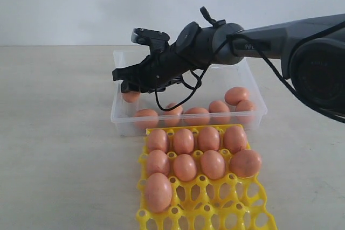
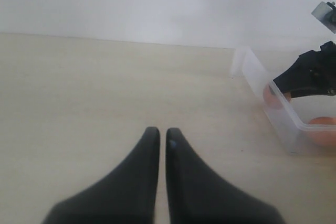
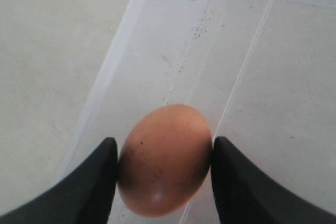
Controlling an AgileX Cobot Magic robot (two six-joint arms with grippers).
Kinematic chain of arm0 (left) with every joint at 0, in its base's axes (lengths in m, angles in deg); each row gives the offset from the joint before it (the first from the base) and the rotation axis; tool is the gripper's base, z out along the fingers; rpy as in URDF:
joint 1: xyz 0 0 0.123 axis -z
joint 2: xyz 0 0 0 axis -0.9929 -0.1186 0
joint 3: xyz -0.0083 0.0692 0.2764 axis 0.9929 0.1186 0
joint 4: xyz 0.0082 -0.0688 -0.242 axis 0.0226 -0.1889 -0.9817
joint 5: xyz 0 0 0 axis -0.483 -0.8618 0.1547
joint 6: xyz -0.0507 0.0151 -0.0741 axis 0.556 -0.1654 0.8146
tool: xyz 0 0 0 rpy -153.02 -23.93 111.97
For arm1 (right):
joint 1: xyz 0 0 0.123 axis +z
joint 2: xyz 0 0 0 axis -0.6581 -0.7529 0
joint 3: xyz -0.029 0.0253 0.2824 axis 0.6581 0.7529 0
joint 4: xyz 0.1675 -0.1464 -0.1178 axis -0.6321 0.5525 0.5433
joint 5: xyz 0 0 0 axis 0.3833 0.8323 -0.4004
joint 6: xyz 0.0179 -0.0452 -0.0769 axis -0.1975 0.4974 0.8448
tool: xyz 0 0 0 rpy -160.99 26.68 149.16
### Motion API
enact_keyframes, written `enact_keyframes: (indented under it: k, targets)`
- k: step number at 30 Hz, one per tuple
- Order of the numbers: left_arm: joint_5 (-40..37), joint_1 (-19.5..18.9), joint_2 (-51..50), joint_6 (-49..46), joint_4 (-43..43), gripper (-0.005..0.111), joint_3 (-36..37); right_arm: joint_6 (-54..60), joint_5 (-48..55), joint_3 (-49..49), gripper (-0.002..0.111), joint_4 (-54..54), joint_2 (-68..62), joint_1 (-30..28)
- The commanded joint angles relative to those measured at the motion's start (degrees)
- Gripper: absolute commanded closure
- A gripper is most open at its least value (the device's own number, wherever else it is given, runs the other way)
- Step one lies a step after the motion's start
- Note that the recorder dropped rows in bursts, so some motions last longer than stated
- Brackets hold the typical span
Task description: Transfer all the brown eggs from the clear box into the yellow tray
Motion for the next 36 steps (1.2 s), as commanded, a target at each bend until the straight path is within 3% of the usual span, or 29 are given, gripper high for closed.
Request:
enact_keyframes:
  k: [1,11,22,30,36]
  targets:
    - [0.7,0.2,0.1,-0.2,0.2,0.103,0.2,-0.1,3.4,0.3,0.067,2.1,0.7,-0.1]
    - [0.7,0.2,0.1,-0.2,0.2,0.103,0.2,-6.7,12.3,0.3,0.071,20.5,5.8,-0.1]
    - [0.7,0.2,0.1,-0.2,0.2,0.103,0.2,-19.1,11.1,0.3,0.078,44.5,11.2,-0.1]
    - [0.7,0.2,0.1,-0.2,0.2,0.103,0.2,-22.5,18.2,0.3,0.107,48.0,16.0,-0.1]
    - [0.7,0.2,0.1,-0.2,0.2,0.103,0.2,-22.4,19.1,0.4,0.108,48.0,18.3,-0.1]
